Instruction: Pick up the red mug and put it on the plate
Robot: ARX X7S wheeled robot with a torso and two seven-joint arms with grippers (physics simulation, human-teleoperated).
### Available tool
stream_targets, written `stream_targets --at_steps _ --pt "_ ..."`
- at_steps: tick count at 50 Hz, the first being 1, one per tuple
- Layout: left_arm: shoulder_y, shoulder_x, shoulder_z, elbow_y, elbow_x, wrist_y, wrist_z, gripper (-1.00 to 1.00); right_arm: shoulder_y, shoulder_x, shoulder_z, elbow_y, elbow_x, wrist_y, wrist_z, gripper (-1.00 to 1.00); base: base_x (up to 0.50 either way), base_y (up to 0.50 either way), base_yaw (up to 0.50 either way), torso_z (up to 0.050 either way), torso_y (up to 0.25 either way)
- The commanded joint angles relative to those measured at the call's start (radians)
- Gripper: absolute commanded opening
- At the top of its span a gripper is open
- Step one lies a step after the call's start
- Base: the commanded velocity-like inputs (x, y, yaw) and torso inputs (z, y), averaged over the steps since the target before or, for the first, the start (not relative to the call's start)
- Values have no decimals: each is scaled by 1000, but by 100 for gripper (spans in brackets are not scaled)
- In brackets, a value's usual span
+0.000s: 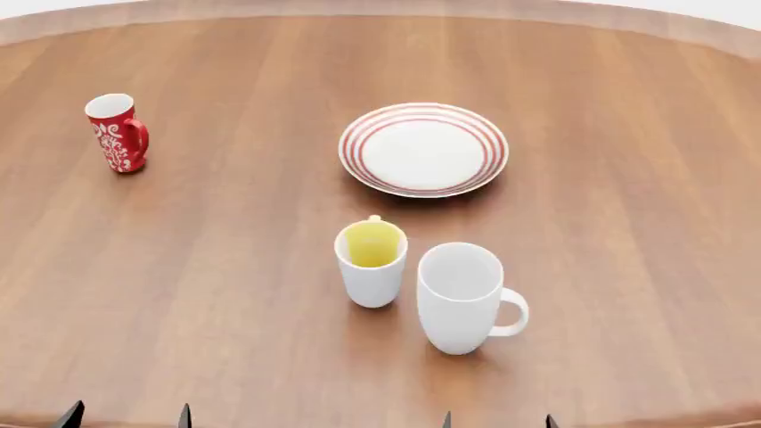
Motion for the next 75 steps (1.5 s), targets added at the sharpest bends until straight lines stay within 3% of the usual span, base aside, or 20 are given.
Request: stream_targets --at_steps 1,21,29,34,42,49,75 --pt "2 -17 16 8 -19 -6 -16 100 2 15 -20 5 10 9 26 100 0 0 0 0 0" --pt "-5 -68 65 63 -60 -51 -71 100 3 67 -83 -74 50 79 75 100 0 0 0 0 0" --pt "-51 -105 70 336 -86 -308 -86 100 114 87 -17 -344 95 425 144 100 0 0 0 0 0" --pt "-135 -119 26 491 -153 -505 -95 100 305 107 80 -514 148 737 208 100 0 0 0 0 0" --pt "-171 -134 -12 585 -188 -592 -119 100 573 154 167 -508 163 986 278 100 210 -5 0 0 0" --pt "-175 -142 -13 598 -192 -597 -130 100 683 186 181 -387 145 1008 302 100 500 0 0 0 0" --pt "-163 -159 1 582 -211 -572 -143 100 687 197 172 -325 163 992 294 100 500 0 0 0 0"
